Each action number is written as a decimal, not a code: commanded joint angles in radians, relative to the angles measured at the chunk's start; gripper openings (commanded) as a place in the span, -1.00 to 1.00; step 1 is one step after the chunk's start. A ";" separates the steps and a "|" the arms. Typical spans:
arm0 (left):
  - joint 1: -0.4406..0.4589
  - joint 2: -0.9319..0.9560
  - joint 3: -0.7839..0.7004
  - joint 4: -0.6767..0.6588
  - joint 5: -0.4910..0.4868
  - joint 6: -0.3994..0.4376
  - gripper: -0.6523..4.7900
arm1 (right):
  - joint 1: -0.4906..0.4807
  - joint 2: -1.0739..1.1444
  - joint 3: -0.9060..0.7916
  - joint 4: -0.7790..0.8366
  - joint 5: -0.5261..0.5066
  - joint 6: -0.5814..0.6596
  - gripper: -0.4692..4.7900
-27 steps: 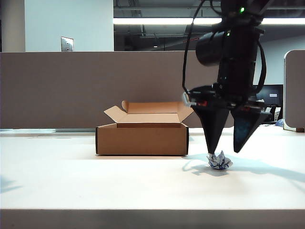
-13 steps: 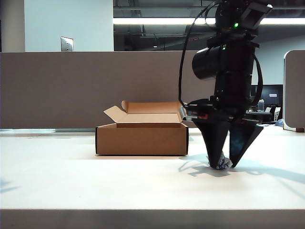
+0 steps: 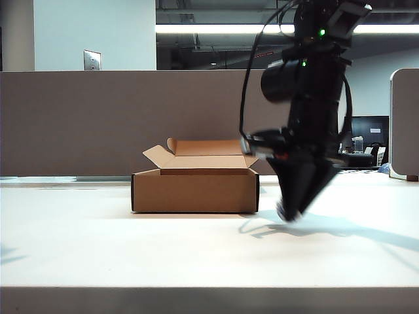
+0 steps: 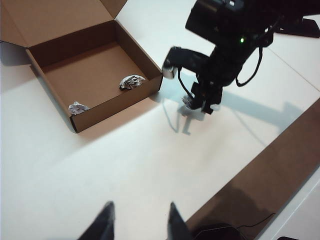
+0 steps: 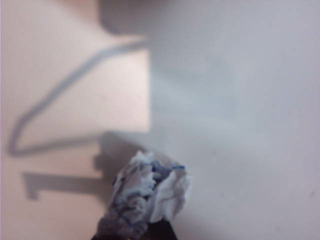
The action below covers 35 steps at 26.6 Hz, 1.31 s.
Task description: Pick up all the paper balls on the table and put them in the paper box.
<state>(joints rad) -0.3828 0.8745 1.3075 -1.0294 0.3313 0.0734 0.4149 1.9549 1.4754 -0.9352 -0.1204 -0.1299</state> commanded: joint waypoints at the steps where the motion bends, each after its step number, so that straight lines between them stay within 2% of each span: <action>1: 0.002 0.000 0.003 0.061 -0.004 -0.002 -0.29 | 0.003 -0.034 0.114 0.065 -0.129 -0.006 -0.55; 3: 0.002 0.000 0.003 0.087 -0.006 -0.003 -0.29 | 0.003 -0.034 0.182 0.112 -0.144 0.003 -0.55; 7: 0.002 0.000 0.003 0.100 -0.015 -0.003 -0.29 | 0.003 -0.014 0.268 0.249 -0.174 0.138 -0.55; 10: 0.002 0.000 0.003 0.101 -0.024 -0.003 -0.29 | 0.003 0.034 0.309 0.299 -0.189 0.132 -0.51; 14: 0.002 0.000 0.003 0.102 -0.024 -0.003 -0.29 | 0.004 0.073 0.312 0.380 -0.185 0.126 -0.13; 17: 0.002 0.000 0.003 0.102 -0.037 -0.003 -0.29 | 0.004 0.077 0.312 0.395 -0.172 0.126 -0.01; 23: 0.002 0.000 0.003 0.111 -0.042 -0.003 -0.29 | 0.003 0.046 0.312 0.378 -0.171 0.130 -0.02; 25: 0.002 0.000 0.003 0.112 -0.043 -0.003 -0.29 | 0.003 0.029 0.312 0.325 -0.174 0.141 -0.02; 26: 0.002 0.002 0.003 0.113 -0.043 -0.003 -0.29 | 0.003 0.023 0.312 0.317 -0.175 0.141 -0.02; 27: 0.002 0.007 0.003 0.134 -0.043 -0.003 -0.29 | 0.003 0.011 0.312 0.313 -0.174 0.142 -0.26; 28: 0.002 0.016 0.003 0.155 -0.040 -0.003 -0.29 | 0.003 -0.007 0.312 0.287 -0.170 0.141 -0.61; 29: 0.002 0.016 0.003 0.162 -0.040 -0.002 -0.30 | 0.003 -0.024 0.312 0.276 -0.169 0.140 -0.62; 30: 0.002 0.019 0.003 0.168 -0.040 -0.003 -0.42 | 0.003 -0.062 0.312 0.261 -0.152 0.140 -0.62; 32: 0.002 0.011 0.003 0.167 -0.041 -0.003 -0.77 | 0.007 -0.117 0.311 0.256 -0.108 0.140 -0.62; 35: -0.001 -0.024 0.003 0.166 -0.058 -0.004 -0.78 | 0.007 -0.219 0.310 0.248 -0.045 0.129 -0.62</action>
<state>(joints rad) -0.3832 0.8772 1.3071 -0.8764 0.2848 0.0692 0.4202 1.7840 1.7775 -0.6994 -0.2024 0.0071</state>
